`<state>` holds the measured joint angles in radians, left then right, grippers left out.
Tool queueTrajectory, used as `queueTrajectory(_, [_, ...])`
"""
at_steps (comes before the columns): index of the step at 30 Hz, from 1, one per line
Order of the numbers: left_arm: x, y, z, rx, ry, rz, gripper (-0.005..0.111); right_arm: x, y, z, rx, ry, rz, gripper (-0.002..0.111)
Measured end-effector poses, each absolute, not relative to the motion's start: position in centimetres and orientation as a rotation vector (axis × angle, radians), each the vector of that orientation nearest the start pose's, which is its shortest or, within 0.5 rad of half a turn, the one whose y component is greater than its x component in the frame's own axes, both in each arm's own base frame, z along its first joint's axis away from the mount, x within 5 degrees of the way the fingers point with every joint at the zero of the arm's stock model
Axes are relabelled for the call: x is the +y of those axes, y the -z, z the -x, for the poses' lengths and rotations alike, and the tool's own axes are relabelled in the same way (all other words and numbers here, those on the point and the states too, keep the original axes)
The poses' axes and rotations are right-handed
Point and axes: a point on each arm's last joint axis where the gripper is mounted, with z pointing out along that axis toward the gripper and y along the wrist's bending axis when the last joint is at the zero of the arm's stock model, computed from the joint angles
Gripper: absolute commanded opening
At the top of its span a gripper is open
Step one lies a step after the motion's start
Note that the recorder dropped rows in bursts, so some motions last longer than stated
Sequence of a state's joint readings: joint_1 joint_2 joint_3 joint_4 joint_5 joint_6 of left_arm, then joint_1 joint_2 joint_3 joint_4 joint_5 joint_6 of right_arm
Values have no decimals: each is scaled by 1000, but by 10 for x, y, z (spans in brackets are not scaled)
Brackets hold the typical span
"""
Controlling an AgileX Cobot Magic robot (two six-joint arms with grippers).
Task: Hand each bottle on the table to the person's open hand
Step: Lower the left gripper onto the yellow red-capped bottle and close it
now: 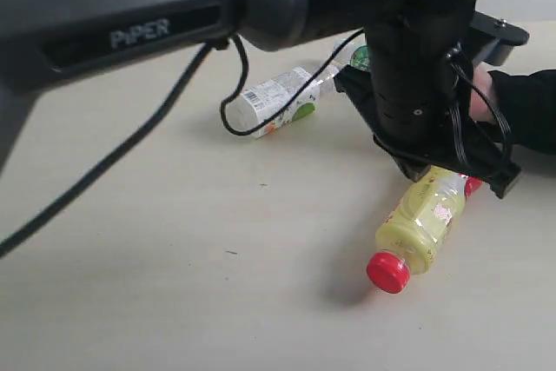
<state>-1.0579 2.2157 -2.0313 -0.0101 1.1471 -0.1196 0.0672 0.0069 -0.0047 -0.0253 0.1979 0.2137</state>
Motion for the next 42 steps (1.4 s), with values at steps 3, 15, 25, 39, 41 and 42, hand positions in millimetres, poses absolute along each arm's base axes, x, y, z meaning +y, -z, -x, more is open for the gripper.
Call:
queueTrajectory(3, [-428,-226,-240,2559,274,-1298,35,3,-196,-56,1684,-188,-106,0])
queueTrajectory(15, [-441,-196,-247,2538,296,-1288,104,3,-196,-56,1684,-188,-106,0])
queueTrajectory(25, [-447,-157,-250,2583,255,-1310,104,3,-196,-56,1684,-188,-106,0])
queueTrajectory(39, [-448,-117,-251,2635,202,-1336,93,3,-196,-56,1684,-188,-106,0])
queueTrajectory(41, [-448,-117,-251,2635,202,-1336,79,3,-196,-56,1684,-188,-106,0])
queueTrajectory(42, [-448,-117,-251,2635,202,-1336,70,3,-196,-56,1684,-188,-106,0])
